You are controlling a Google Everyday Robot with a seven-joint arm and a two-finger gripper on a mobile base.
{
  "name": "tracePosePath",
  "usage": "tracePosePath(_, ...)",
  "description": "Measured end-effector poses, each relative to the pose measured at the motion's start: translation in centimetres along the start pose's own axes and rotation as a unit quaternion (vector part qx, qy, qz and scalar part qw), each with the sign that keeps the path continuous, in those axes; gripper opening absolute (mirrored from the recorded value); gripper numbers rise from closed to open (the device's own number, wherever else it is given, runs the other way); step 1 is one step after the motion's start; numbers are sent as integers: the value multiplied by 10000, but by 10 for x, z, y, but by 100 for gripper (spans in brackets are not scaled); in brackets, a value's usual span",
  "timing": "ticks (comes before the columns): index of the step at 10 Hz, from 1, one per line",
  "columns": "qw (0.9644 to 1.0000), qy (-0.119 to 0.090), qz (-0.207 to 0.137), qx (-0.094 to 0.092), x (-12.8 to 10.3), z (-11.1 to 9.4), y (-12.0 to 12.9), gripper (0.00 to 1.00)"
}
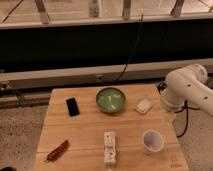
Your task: Place the eraser in the ceramic cup
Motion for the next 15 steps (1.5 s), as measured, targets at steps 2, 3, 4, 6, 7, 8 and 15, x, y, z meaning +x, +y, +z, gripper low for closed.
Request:
tracePosePath(2, 10000, 0, 0, 0, 0, 0, 0, 80)
tracePosePath(3, 10000, 0, 0, 1, 0, 0, 0, 80)
tracePosePath(4, 10000, 0, 0, 0, 0, 0, 0, 80)
tracePosePath(6, 10000, 10, -7, 6, -1, -1, 0, 80)
tracePosePath(7, 10000, 44, -77, 24, -6, -2, -4, 80)
tracePosePath(8, 9998, 59, -195, 60, -22, -3, -12, 80)
tracePosePath(15, 9958, 244, -866, 181, -110, -10, -42, 80)
